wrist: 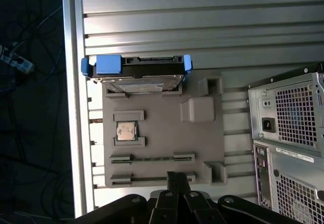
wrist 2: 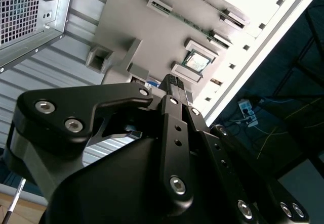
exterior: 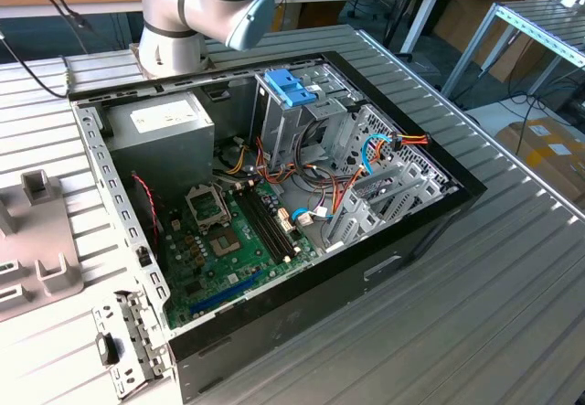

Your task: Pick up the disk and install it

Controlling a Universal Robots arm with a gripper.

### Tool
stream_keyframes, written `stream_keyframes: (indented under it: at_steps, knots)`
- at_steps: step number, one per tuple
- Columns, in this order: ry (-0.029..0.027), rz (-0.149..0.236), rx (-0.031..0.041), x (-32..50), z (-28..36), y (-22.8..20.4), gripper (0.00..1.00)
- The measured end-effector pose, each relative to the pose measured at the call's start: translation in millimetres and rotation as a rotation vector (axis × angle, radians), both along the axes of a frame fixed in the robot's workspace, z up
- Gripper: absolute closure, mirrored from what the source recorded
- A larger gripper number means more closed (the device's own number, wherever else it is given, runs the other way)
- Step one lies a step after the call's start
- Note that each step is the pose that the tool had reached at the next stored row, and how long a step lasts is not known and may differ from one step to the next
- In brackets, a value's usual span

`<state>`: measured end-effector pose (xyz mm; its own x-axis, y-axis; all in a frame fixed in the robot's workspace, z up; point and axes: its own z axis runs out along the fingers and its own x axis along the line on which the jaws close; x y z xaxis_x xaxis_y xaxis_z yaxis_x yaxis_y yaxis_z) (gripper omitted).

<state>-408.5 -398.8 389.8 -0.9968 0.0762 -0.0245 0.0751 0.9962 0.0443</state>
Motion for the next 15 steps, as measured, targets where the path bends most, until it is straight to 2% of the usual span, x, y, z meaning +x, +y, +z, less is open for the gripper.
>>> stream_keyframes:
  at_steps: [6, 11, 15]
  knots:
    - [-0.0001, 0.000, 0.0001, -3.2, -0.3, 2.7, 0.89]
    - [-0.0002, 0.000, 0.0001, -5.7, -0.6, 9.5, 0.89]
    - [-0.0001, 0.000, 0.0000, -7.8, -0.9, 12.3, 0.89]
